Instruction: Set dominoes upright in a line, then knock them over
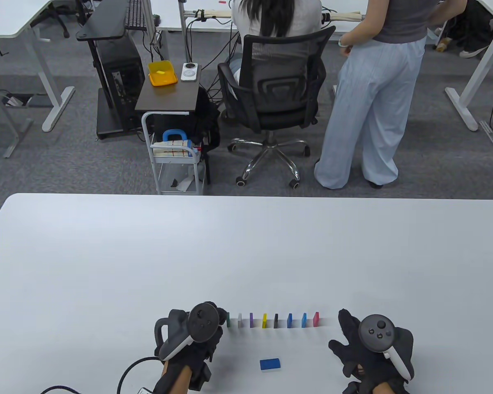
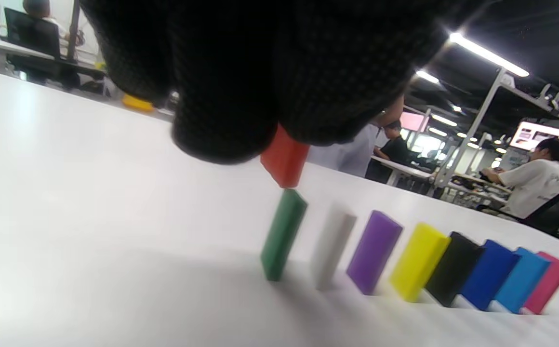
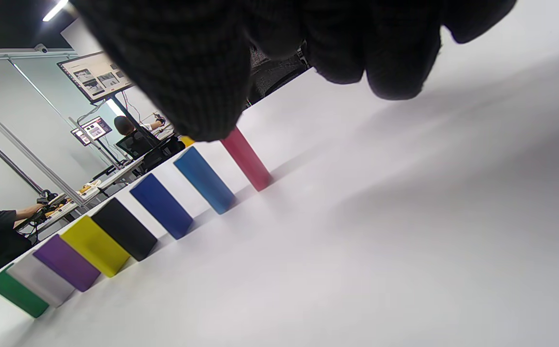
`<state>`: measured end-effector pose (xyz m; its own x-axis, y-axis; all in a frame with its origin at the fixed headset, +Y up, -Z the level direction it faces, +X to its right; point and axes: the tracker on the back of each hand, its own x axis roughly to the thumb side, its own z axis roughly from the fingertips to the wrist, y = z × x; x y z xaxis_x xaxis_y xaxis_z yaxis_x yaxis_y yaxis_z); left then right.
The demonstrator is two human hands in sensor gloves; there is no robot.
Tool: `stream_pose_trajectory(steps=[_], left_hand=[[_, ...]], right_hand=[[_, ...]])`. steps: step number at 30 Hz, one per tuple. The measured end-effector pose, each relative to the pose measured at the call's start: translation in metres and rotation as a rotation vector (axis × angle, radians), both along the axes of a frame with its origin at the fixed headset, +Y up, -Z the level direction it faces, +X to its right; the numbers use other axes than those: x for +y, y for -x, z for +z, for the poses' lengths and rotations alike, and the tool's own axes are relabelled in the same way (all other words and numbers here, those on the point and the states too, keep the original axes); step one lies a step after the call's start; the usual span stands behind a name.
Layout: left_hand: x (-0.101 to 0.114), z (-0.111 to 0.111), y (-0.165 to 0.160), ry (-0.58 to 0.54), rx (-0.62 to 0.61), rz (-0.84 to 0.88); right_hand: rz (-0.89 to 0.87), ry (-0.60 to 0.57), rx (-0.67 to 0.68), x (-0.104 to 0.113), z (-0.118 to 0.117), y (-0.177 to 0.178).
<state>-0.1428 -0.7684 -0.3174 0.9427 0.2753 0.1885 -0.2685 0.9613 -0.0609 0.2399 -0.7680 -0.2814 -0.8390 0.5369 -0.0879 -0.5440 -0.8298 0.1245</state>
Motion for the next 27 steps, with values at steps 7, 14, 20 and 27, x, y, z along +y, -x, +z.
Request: stream_pose_trajectory(steps=[7, 14, 20, 27], left_hand=[[-0.006, -0.008, -0.002, 0.019, 0.042, -0.067], [-0.015, -0.017, -0.008, 0.056, 0.046, -0.097], [-0.015, -0.019, -0.012, 0.091, 0.047, -0.121], [-0.016, -0.02, -0.011, 0.14, 0.035, -0.102]], right_hand=[[-0.002, 0.007, -0.01, -0.001, -0.001, -0.002], [-0.005, 0.013, -0.019, -0.002, -0.002, -0.004], [-0.007, 0.019, -0.022, -0.002, -0.003, -0.004], [-0.011, 0.016, -0.023, -0.002, -0.003, -0.005]])
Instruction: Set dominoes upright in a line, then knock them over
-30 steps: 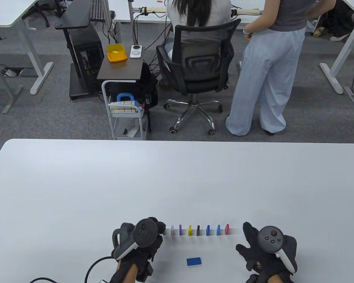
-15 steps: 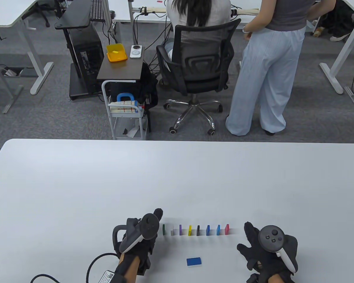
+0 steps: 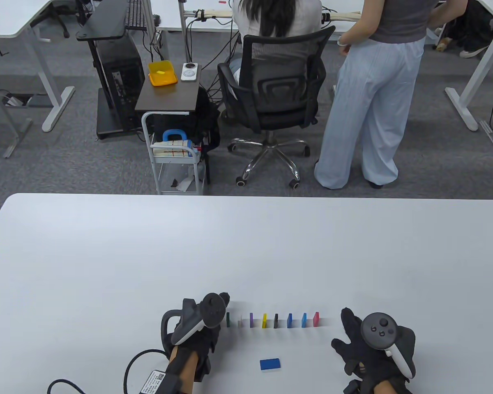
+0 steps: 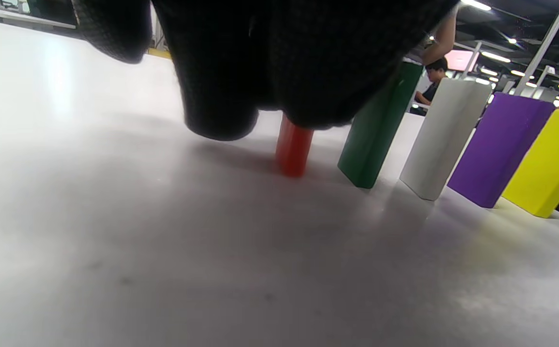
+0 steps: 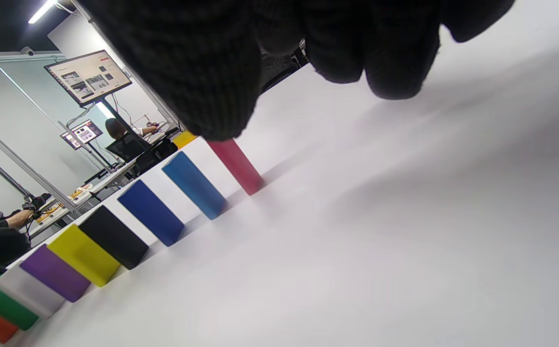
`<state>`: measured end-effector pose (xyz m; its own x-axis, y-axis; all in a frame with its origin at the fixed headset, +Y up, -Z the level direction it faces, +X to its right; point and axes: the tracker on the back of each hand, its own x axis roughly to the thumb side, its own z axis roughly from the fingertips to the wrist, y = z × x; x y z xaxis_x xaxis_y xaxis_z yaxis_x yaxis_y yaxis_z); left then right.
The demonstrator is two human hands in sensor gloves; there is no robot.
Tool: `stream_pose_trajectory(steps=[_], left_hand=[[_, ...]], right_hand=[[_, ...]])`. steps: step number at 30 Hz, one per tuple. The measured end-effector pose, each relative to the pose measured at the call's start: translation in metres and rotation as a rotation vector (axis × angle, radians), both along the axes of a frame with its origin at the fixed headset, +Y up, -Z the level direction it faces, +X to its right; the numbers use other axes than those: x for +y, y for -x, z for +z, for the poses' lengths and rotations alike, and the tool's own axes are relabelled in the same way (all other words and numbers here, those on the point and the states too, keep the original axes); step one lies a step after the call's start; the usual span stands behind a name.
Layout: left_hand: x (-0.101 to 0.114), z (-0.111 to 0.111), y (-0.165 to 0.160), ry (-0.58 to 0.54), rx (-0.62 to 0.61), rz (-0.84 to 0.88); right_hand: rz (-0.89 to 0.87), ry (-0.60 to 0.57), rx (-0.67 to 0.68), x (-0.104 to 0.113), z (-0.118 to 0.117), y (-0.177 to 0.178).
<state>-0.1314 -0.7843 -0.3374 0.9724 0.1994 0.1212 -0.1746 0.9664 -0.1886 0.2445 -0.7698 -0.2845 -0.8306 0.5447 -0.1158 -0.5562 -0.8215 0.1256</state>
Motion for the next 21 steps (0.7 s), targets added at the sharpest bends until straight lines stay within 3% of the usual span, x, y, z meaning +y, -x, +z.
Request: stream_pose_trajectory(steps=[21], left_hand=[[0.0044, 0.0032, 0.0106, 0.028, 0.046, 0.118]], right_hand=[[0.01, 0.005, 0.008, -0.0015, -0.0001, 0.0012]])
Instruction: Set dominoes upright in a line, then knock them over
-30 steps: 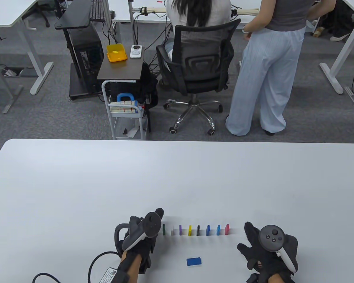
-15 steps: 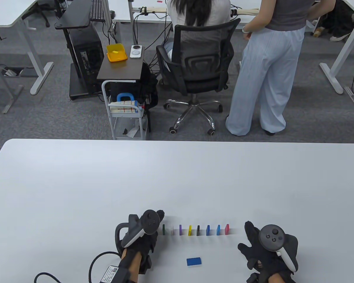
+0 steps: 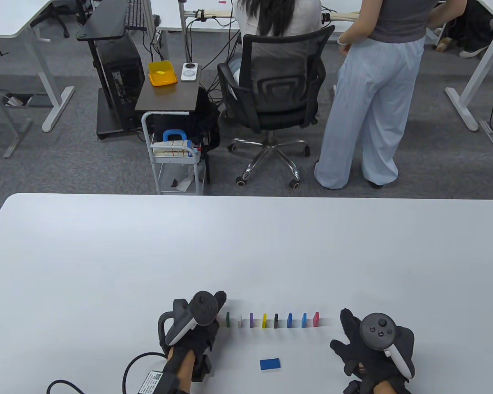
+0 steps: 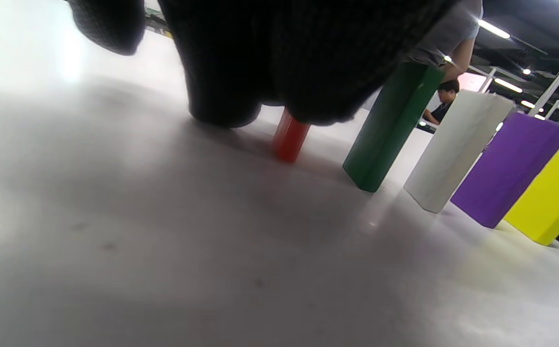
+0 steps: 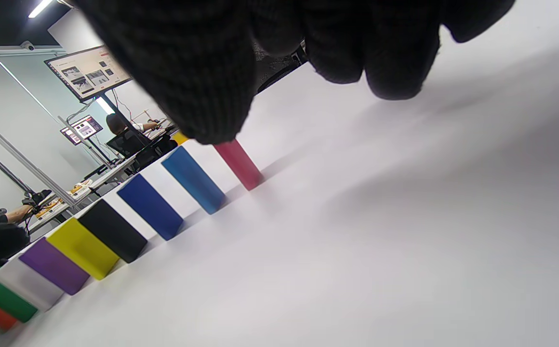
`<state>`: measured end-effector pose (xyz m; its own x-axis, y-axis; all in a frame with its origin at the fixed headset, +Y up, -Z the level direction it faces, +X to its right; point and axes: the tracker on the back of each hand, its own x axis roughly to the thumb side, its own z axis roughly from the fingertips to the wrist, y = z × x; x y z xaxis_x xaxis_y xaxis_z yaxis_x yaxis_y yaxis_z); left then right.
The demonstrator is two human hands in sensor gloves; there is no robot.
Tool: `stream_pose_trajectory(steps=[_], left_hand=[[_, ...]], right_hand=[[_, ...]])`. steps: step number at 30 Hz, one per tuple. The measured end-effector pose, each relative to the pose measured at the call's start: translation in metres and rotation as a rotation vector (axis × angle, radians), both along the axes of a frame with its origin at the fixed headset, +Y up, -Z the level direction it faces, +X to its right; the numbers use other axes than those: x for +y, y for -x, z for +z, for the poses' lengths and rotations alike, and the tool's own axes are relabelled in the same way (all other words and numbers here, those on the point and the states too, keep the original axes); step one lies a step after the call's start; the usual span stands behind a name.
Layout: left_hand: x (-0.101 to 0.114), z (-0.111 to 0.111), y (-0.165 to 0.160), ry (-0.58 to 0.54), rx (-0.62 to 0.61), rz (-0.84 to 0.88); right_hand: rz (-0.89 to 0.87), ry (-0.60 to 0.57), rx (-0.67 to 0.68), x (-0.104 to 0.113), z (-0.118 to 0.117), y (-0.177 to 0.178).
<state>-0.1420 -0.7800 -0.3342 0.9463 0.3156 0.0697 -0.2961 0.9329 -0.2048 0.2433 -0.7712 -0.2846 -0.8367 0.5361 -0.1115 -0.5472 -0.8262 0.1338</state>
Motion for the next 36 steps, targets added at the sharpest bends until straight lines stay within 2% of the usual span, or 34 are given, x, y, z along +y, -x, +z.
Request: stream_pose_trajectory(steps=[9, 15, 18, 21, 24, 28, 32, 36], left_hand=[[0.006, 0.004, 0.003, 0.004, 0.002, 0.026], [0.041, 0.023, 0.004, -0.201, -0.006, 0.083], [0.055, 0.037, -0.013, -0.303, -0.061, 0.066], [0.061, 0.049, -0.039, -0.345, -0.159, 0.017], [0.059, 0.062, -0.069, -0.338, -0.27, -0.053], [0.042, 0.073, -0.108, -0.233, -0.423, -0.157], [0.019, 0.078, -0.132, -0.114, -0.503, -0.269], [0.006, 0.079, -0.143, -0.112, -0.526, -0.375]], right_hand=[[-0.007, -0.006, -0.002, 0.0, 0.0, -0.001], [-0.007, -0.014, -0.005, 0.001, 0.0, -0.001], [0.002, -0.019, -0.003, 0.001, 0.001, 0.0], [0.005, -0.027, 0.002, 0.002, 0.002, 0.001], [0.002, -0.035, 0.004, 0.003, 0.003, 0.002], [0.0, -0.035, 0.007, 0.004, 0.003, 0.001], [-0.003, -0.035, 0.01, 0.004, 0.003, 0.002], [-0.006, -0.032, 0.008, 0.004, 0.003, 0.001]])
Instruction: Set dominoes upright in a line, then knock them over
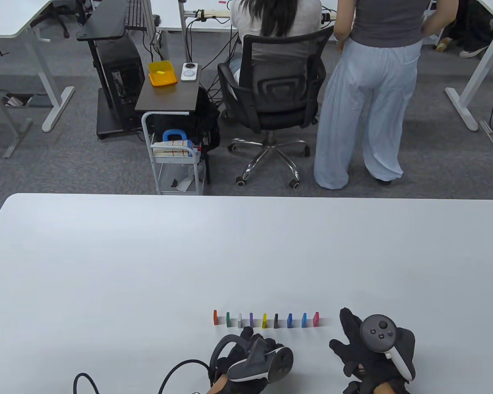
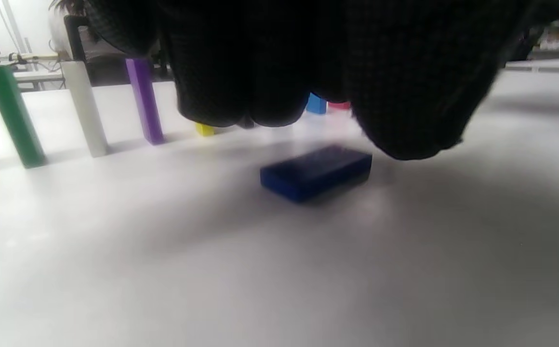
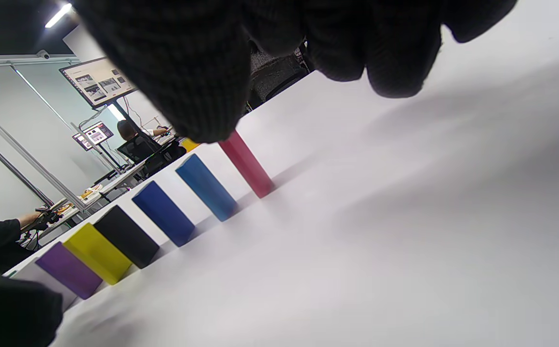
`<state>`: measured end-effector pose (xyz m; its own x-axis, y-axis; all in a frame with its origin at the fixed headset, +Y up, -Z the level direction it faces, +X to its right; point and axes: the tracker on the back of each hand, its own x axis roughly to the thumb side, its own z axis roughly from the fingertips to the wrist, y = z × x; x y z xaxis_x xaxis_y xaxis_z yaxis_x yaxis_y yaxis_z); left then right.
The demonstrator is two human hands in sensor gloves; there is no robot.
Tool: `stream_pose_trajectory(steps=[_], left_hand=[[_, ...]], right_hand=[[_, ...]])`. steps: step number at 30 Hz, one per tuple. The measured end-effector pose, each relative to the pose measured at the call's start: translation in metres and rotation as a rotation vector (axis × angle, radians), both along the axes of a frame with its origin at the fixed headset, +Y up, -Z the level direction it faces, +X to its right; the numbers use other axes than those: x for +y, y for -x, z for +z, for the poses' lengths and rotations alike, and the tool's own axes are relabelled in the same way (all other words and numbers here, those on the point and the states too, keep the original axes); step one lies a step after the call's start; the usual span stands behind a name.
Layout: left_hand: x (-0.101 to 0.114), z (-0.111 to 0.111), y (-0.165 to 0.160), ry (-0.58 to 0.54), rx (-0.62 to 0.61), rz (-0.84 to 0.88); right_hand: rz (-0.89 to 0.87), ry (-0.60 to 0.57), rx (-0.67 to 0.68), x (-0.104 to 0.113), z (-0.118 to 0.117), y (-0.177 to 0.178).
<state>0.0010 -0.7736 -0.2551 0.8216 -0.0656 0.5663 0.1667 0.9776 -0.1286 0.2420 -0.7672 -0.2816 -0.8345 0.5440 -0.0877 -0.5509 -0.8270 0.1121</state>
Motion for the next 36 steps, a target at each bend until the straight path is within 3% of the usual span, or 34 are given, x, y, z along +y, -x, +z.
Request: stream_pose_trajectory(steps=[5, 14, 21, 29, 31, 36], left_hand=[[-0.012, 0.001, -0.007, -0.014, -0.018, -0.072], [-0.013, 0.009, -0.026, -0.11, 0.008, -0.142], [-0.017, 0.016, -0.034, -0.223, -0.099, -0.189], [-0.016, 0.015, -0.03, -0.194, -0.12, -0.177], [-0.014, 0.015, -0.026, -0.146, -0.124, -0.142], [0.022, 0.012, -0.001, -0.22, -0.074, 0.064]], right_hand=[[0.001, 0.011, -0.003, -0.002, -0.001, -0.001], [0.004, 0.026, -0.003, -0.003, -0.002, 0.0], [0.01, 0.033, -0.002, -0.004, -0.002, 0.0], [0.003, 0.031, -0.005, -0.004, -0.002, -0.001], [0.002, 0.033, -0.008, -0.004, -0.003, -0.001], [0.003, 0.036, -0.012, -0.005, -0.003, -0.002]])
